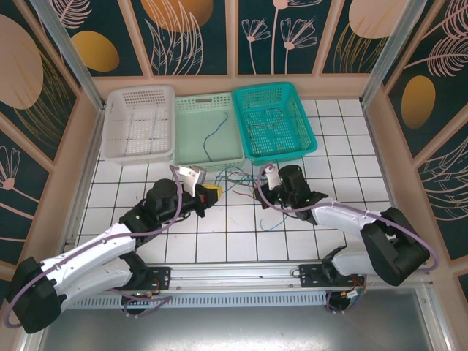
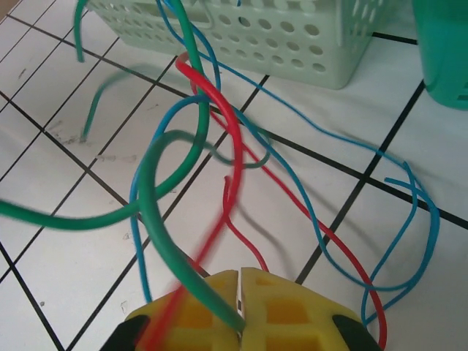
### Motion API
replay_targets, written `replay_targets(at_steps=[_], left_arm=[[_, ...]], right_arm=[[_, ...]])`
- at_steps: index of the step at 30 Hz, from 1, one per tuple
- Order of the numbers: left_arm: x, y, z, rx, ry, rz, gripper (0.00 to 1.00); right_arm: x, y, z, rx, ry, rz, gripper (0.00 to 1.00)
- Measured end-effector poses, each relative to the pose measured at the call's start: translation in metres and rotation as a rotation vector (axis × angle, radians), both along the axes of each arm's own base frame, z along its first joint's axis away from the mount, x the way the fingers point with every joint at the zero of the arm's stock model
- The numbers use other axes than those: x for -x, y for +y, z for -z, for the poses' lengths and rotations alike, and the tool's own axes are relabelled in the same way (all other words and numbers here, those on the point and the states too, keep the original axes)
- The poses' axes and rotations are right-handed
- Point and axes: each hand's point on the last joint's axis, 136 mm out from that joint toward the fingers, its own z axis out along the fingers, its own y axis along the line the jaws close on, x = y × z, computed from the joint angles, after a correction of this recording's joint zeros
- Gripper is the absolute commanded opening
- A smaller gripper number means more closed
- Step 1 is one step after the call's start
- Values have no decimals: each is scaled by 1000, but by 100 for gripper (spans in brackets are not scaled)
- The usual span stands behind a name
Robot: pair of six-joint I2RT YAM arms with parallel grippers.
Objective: Untangle the cables
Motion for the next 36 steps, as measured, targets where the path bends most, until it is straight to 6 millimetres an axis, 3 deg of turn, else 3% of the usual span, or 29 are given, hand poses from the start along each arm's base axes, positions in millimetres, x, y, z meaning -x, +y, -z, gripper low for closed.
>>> replay_targets(at_steps=[8,13,23,25,29,32,34,36], left_arm=[[-13,13,15,-82,32,-102,0],[-17,17,40,-159,85,-129,0],[-16,15,84,-275,172,-105,1],[-14,13,90,-288,187,-90,9],[-12,13,100,-316,205,-76,15],[-11,15,107,-342,219,-80,30],[-11,16,112,-358,227,-79,55],[-11,18,116,-377,235,-80,62]], right_arm=[[-3,-30,-46,-64,-76,100,0],[-5,-54,-72,-141,-99,180,0],[8,-54,-113,-210,-129,153,0],[9,-54,-123,-224,-146,145,0],[8,-54,-137,-237,-169,146,0],[9,-55,-141,-242,-178,147,0],[9,-54,-140,-244,-174,141,0],[10,-52,-139,-245,-165,130,0]])
